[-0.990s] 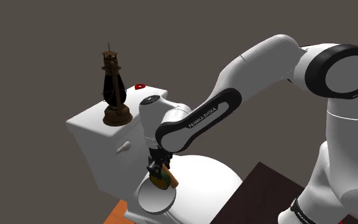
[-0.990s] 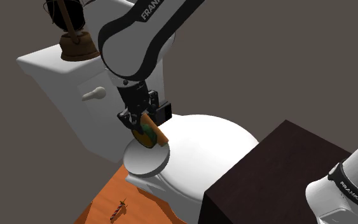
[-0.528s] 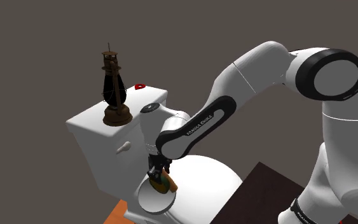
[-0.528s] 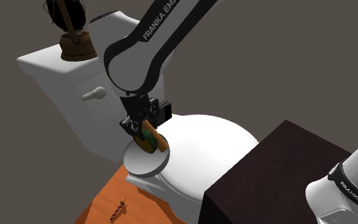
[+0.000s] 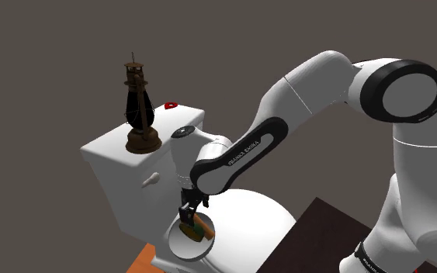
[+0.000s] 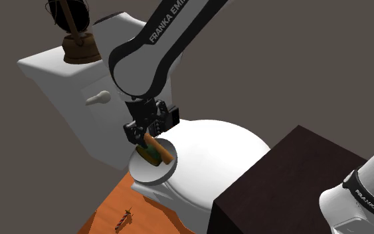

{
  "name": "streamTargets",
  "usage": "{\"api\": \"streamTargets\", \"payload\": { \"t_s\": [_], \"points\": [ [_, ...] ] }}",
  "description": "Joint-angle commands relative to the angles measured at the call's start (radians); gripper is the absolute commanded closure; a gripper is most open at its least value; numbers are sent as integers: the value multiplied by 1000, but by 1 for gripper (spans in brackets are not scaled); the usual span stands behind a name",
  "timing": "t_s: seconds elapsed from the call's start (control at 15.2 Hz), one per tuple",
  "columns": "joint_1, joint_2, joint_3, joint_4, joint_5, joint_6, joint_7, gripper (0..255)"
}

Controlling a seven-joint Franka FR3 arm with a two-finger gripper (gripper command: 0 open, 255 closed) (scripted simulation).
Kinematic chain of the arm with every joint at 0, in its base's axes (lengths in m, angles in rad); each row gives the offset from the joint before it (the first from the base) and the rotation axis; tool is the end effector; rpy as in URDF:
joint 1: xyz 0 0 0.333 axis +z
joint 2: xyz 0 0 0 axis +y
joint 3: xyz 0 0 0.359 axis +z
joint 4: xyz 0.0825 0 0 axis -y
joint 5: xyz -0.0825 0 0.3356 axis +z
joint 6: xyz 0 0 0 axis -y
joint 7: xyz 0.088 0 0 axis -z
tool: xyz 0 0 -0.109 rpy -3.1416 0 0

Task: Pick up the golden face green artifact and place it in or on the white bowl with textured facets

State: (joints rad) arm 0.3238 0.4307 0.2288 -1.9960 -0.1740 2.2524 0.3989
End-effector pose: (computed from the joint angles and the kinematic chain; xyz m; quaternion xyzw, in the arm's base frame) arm 0.4973 0.2897 0.3084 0.9882 0.1301 -0.0634 0.0494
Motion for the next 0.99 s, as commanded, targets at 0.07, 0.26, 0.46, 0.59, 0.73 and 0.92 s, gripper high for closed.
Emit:
{"api": "streamTargets", "payload": {
  "t_s": [0.07,0.26,0.46,0.59,0.73,0.92],
  "points": [
    [0,0,0,0,0,0,0,0],
    [-3,-36,8,23,15,-58,-9,0],
    [-4,-64,14,49,26,-110,-17,0],
    [-4,-64,14,49,26,-110,-17,0],
    [-4,-64,14,49,26,-110,-17,0],
    [-4,-64,14,49,26,-110,-17,0]
  ]
}}
